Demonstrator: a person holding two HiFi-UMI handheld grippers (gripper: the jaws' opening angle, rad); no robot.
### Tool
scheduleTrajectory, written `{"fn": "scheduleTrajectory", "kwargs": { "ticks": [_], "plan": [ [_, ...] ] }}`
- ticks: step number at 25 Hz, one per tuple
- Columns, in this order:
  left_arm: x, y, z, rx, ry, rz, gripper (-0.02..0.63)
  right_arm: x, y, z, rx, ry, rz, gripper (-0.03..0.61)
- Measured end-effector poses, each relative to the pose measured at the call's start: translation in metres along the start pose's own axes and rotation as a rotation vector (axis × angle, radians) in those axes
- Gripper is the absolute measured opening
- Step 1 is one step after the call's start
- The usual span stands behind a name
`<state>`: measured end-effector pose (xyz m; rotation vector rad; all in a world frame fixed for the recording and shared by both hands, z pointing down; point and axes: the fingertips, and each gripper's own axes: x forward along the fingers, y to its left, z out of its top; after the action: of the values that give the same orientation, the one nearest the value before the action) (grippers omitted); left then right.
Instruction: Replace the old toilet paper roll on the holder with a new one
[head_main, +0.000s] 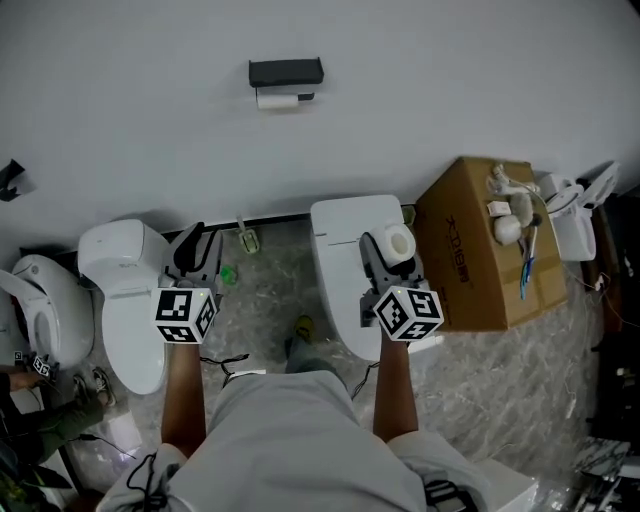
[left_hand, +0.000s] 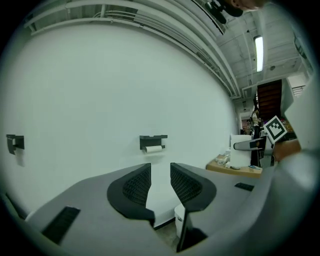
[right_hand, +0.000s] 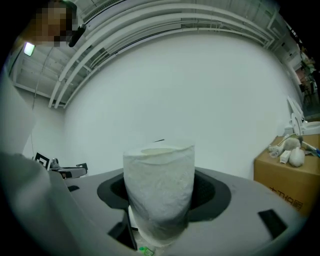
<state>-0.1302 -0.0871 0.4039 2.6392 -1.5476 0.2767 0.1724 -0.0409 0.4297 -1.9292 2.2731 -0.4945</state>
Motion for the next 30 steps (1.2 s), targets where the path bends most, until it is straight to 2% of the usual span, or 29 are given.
{"fn": "scheduleTrajectory", "kwargs": {
  "ticks": [5,10,23,30],
  "plan": [
    [0.059,-0.006,0.008,0.011,0.015,-0.001,0.135,0.041,-0.038,0.019,-0.005,-0.007,0.006,0.298],
    [0.094,-0.013,0.021,0.041,0.018,0.000,0.140,0.065,-0.064,0.031,0.000,-0.011,0.003,0.298],
    [0.166,0.008,0.042,0.057,-0.005,0.022,0.144,0.145,-0.080,0.045,0.016,0.000,0.060,0.298],
    [0.227,0.025,0.047,0.106,0.000,-0.035,0.144,0.200,-0.089,0.055,0.012,-0.012,0.044,0.298]
  ]
}}
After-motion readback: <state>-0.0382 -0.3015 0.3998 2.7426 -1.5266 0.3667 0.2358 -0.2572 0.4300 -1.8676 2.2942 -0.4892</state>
